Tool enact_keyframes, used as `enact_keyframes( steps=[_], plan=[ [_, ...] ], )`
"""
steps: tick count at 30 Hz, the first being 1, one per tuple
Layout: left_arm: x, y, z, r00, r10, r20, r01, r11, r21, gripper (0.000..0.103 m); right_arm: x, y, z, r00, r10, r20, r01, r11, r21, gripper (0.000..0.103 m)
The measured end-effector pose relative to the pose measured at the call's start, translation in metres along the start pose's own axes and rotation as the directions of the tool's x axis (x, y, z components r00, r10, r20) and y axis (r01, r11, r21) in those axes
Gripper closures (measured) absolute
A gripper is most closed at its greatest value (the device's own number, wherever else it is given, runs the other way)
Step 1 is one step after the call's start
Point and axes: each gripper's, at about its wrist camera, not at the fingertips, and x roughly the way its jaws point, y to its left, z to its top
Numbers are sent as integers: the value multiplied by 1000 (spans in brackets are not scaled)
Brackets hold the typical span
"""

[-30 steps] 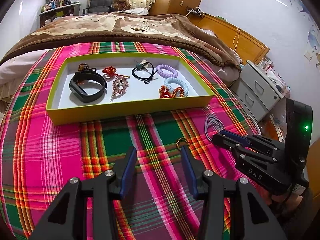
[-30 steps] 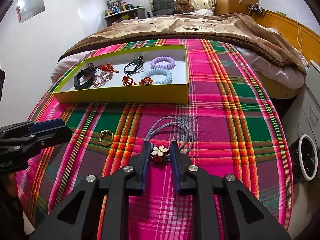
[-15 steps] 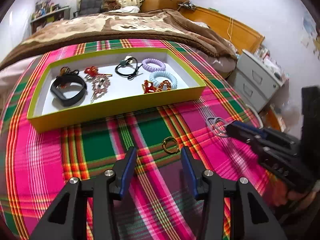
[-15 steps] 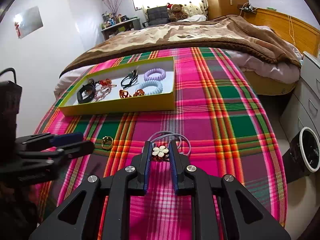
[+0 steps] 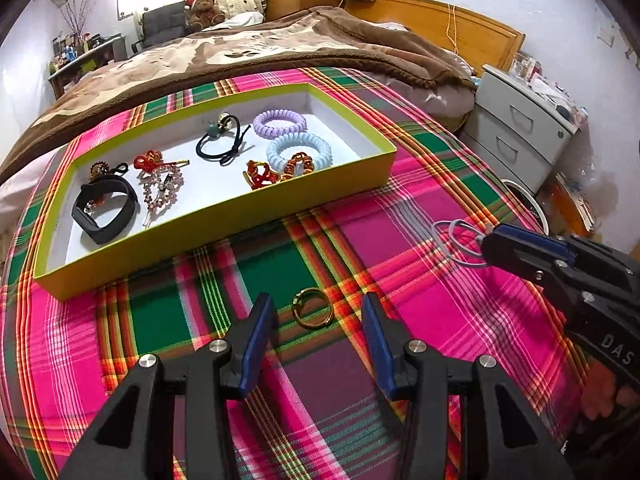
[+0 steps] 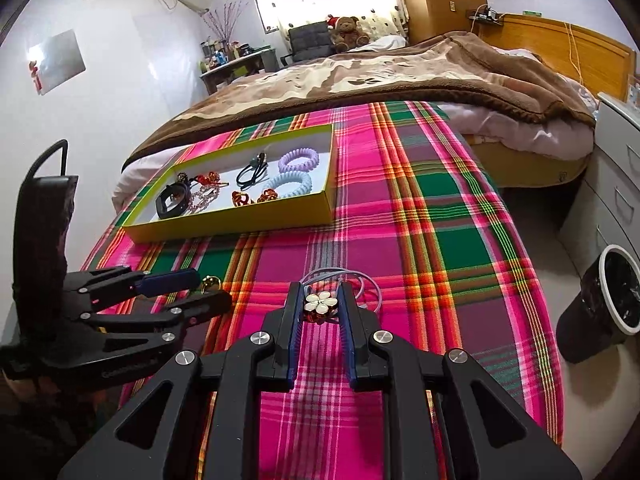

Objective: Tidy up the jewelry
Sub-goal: 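Grasp the gold ring with the left gripper, then carry the grey hair tie and gold ring with both grippers over the box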

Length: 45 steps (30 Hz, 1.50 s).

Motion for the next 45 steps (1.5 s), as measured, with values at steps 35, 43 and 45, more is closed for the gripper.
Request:
enact_keyframes(
  steps=[35,43,45],
  plan=[
    [-18,5,2,999,-2,43,4,999,-34,80,-15,0,9,999,2,46,-2,1000,-3,85],
    [-34,21,5,997,10,76,-6,998,-57,80,-22,12,20,997,7,77,-5,999,-31,85],
    [-38,27,7,996,9,85,-3,998,-67,80,-23,14,24,996,13,84,-10,999,-34,85]
  ],
)
